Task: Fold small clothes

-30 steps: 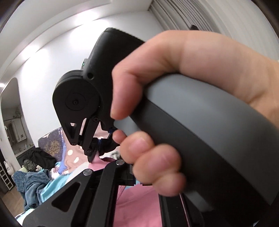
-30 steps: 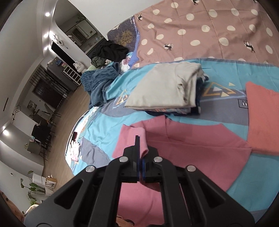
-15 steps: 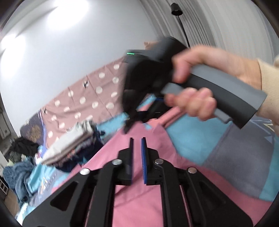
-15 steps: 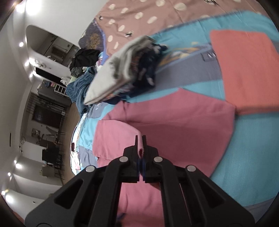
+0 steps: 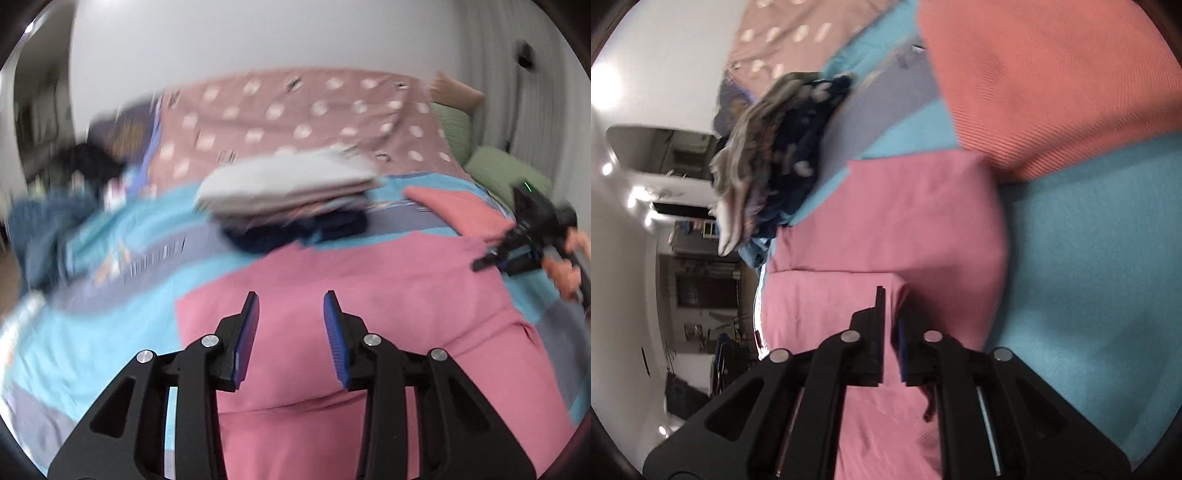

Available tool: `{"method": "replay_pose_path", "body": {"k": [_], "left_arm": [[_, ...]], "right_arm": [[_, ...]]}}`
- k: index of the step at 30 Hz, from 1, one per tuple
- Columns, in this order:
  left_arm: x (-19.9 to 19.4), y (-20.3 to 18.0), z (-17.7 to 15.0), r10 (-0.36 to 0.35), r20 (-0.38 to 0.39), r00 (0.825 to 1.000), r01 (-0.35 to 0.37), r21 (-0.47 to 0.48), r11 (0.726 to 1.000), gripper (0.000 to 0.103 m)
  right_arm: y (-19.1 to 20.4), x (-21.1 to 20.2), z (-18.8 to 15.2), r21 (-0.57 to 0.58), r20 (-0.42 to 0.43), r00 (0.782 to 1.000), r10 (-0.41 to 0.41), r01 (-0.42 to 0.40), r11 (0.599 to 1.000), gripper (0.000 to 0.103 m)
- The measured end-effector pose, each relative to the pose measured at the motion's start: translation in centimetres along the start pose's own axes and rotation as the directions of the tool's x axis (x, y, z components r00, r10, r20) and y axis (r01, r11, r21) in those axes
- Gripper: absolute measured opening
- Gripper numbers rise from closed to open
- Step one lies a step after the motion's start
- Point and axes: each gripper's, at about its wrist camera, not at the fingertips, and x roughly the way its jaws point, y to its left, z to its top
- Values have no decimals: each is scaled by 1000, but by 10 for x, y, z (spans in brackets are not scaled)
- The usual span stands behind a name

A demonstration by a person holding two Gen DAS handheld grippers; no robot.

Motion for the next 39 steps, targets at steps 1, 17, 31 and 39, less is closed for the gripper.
{"method": "replay_pose_path", "body": {"k": [1,17,31,39], "left_arm": [[5,14,-2,-24,-29,999,23,-51,998,37],[54,93,-45,-222,-194,956,159,-293,943,37],[56,26,-16,-289,-199,936,266,-137,954,49],[50,34,-39,-173,-264,949,167,-45,985,49]], "right_arm": [[-7,1,-1,30,-9,999,44,-44,999,27],[-3,-29,-47,-44,111,992,-60,66,997,1],[88,20,-79,-457,248,943,-221,315,832,30],[77,35,-119,-537,333,837,-434,547,642,27]]}}
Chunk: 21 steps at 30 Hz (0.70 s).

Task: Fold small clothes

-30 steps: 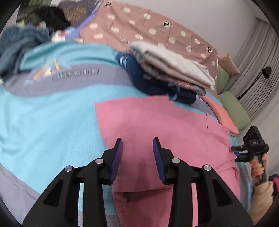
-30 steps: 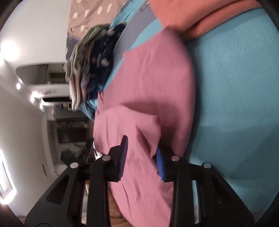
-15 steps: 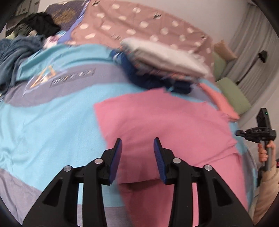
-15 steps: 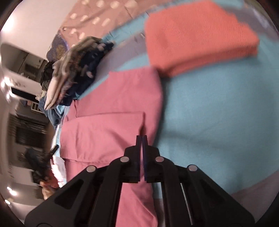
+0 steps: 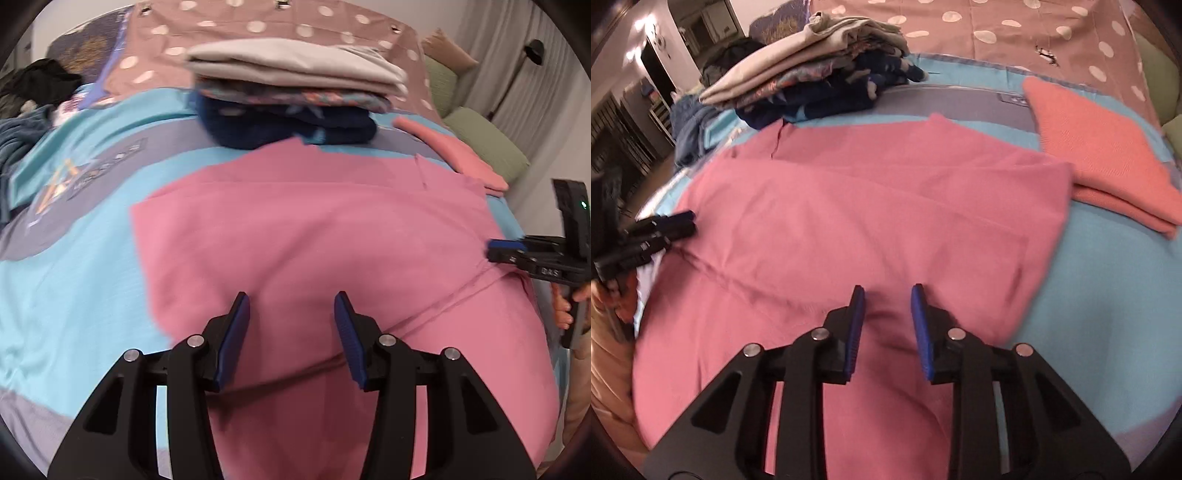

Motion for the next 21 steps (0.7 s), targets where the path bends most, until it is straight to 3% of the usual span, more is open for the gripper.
{"method": "replay_pose_path", "body": {"k": [1,3,5,9,13,17,21], "left_arm": [[-7,3,-1,13,9,1000,-13,-9,1000,49],[-30,9,-9,24,41,999,-23,-23,999,50],[-55,15,-25,43,68,997,-41,-41,998,51],[-104,26,-73,40,73,997,-31,-115,993,57],[-150,29,-139,-6,69,998,19,-183,983,58],[-180,27,-209,-59,70,996,75,-248,966,59],[-191,20,-257,-86,65,994,101,-290,952,59]], "right_arm": [[2,-9,-2,-14,3,999,-46,46,999,28],[3,-33,-9,-21,51,994,-96,98,995,48],[2,-66,-25,-4,106,990,-91,92,996,59],[-8,-119,-74,55,136,990,-43,36,998,71],[-11,-157,-156,118,120,990,74,-88,989,74],[-3,-169,-250,117,74,980,184,-192,974,74],[7,-175,-322,111,44,974,221,-225,968,74]]}}
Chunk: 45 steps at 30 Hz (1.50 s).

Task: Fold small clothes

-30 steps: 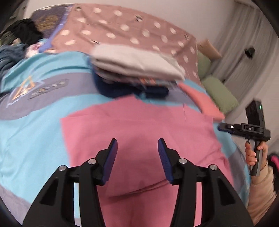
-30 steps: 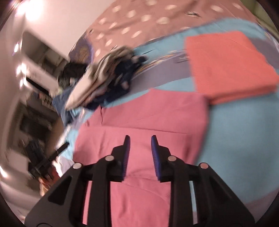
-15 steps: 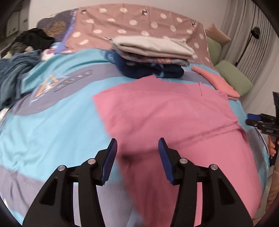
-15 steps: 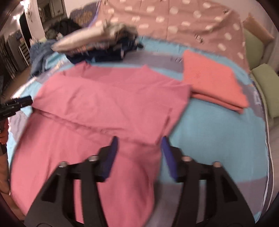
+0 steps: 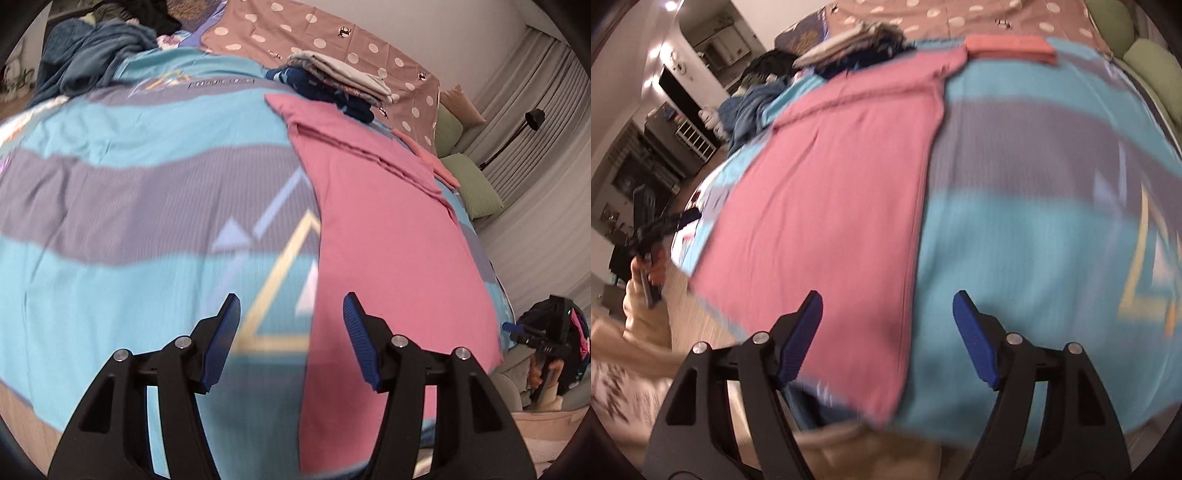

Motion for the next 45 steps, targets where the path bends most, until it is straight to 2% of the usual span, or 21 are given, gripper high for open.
{"method": "replay_pose_path", "body": {"k": [3,6,8,10,13,15,17,20,22,26,27,31,34,37,39,40,43,45], "left_arm": [[-8,3,-29,-9,-3,1000,9,-26,1000,59],[-14,4,-48,-39,9,999,39,-70,997,59],[-17,5,-58,-57,2,998,57,-95,994,59],[-20,6,-64,-71,1,997,71,-111,991,59],[-27,11,-70,-95,20,995,97,-145,985,59],[-31,16,-73,-118,32,992,122,-176,977,59],[-31,22,-77,-156,30,987,159,-209,965,59],[-30,30,-83,-168,18,986,167,-252,953,59],[-33,37,-87,-213,36,976,215,-286,934,59],[-26,43,-92,-352,54,934,348,-354,868,60],[-22,42,-91,-372,50,927,364,-360,859,60],[-3,33,-83,-373,-1,928,351,-342,872,60],[-1,29,-75,-397,-16,918,370,-333,868,60],[9,24,-74,-457,-49,888,414,-351,840,48],[17,20,-75,-445,-70,893,393,-362,845,35],[20,21,-76,-447,-65,892,391,-381,838,32],[28,35,-78,-471,-32,882,404,-466,787,14],[30,39,-80,-462,-34,886,392,-476,788,5]], "right_arm": [[-4,-2,-28,39,12,1000,21,-21,999,75],[-7,0,-37,70,53,992,118,-121,990,73],[-4,7,-36,76,59,985,162,-166,983,69],[0,14,-32,78,60,984,167,-172,982,61],[-4,15,-31,124,76,979,191,-199,972,36],[-10,18,-29,161,71,977,203,-212,964,14],[-14,24,-25,184,67,981,185,-194,964,4],[-16,23,-26,213,104,975,198,-217,953,3],[-15,24,-22,208,117,974,193,-214,954,3],[-14,23,-17,214,124,970,208,-231,949,3],[-16,22,-19,213,124,971,206,-229,950,3],[-21,19,-17,220,133,967,219,-244,944,3],[-24,18,-19,223,139,963,230,-257,940,3],[-26,21,-20,234,137,963,232,-259,937,3],[-27,23,-20,243,131,963,235,-261,934,3],[-27,24,-20,244,131,963,237,-263,933,3],[-25,22,-18,238,136,962,238,-265,934,3],[-25,19,-20,239,139,961,239,-267,934,3]]}}
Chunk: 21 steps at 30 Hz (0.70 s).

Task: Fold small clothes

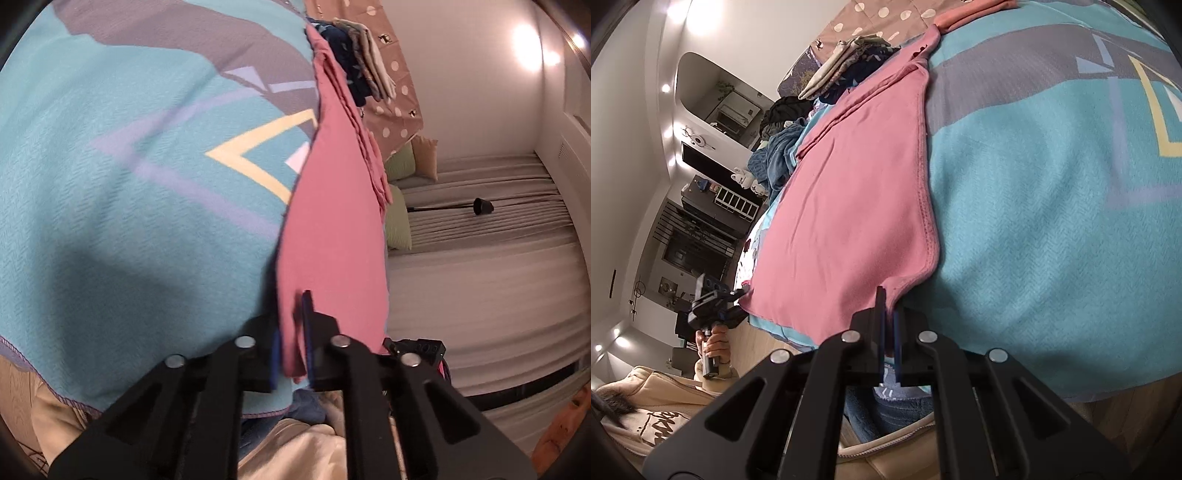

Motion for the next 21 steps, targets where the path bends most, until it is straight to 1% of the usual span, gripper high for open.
{"method": "replay_pose_path", "body": {"k": [2,5,8,10,12,15,18,21], "left_arm": [[-1,0,-1,3,9,1000,-2,-9,1000,5],[-6,-11,-1,49,40,998,-50,25,998,4],[-10,-19,2,40,46,998,-41,39,998,4],[-11,-24,2,44,48,998,-47,50,998,4],[-11,-28,2,26,45,999,-28,50,998,2],[-17,-35,5,-14,65,998,11,51,999,2],[-22,-44,8,-29,83,996,24,66,998,2],[-26,-55,12,-43,93,995,36,84,996,2]], "right_arm": [[0,0,0,5,5,1000,-1,1,1000,3],[0,0,-1,12,9,1000,4,-4,1000,3],[0,-1,-1,15,20,1000,17,-18,1000,3],[-2,-3,-2,21,36,999,11,-11,1000,3],[-4,-6,-1,38,54,998,39,-41,998,3],[-2,-13,2,51,85,994,71,-75,996,3],[6,-18,8,29,95,993,68,-71,997,3],[15,-23,15,17,114,989,92,-94,995,2]]}}
